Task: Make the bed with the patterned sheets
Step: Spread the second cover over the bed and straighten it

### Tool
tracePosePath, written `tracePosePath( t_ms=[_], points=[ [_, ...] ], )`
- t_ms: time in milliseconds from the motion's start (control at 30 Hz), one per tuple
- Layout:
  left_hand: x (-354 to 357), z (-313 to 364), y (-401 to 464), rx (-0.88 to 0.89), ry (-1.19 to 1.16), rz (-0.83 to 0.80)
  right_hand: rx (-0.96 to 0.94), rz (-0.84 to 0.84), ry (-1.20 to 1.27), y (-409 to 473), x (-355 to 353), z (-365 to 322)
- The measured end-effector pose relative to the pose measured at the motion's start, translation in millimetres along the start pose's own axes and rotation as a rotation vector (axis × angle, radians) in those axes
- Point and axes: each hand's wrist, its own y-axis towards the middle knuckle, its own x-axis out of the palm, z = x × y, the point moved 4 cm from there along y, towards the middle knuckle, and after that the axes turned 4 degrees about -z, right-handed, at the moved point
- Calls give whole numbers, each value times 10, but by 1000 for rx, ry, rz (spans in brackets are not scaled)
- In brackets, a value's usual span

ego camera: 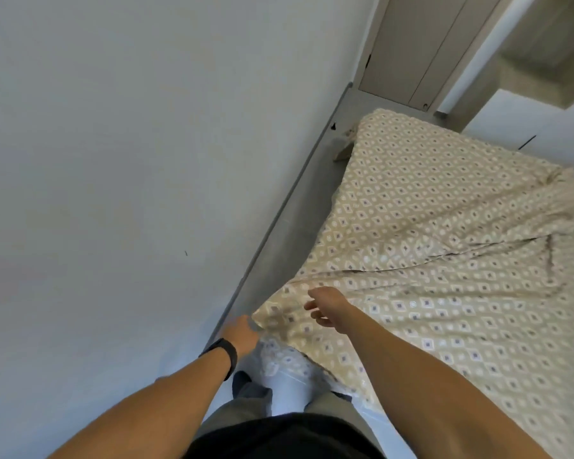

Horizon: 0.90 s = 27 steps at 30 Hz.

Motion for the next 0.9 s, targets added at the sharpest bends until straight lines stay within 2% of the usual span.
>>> tracePosePath(
  t_ms=[100, 167, 300, 567, 733, 900],
  points=[
    [150, 74, -50, -33, 267, -245, 31, 59, 89, -136, -235, 416],
    [228, 234, -53, 41, 450, -301, 46, 85, 167, -245, -379, 666],
    [476, 697, -22, 116, 598, -370, 17, 162, 237, -528, -739, 910],
    [1428, 1998, -284, 373, 528, -549, -185, 437, 393, -1251, -1732, 1055],
    [1692, 2547, -463, 496, 520, -595, -294, 568, 471, -1550, -2041, 1095],
    [1733, 3074, -535, 629, 546, -665, -326, 711, 577, -1847, -2197, 1080]
  ],
)
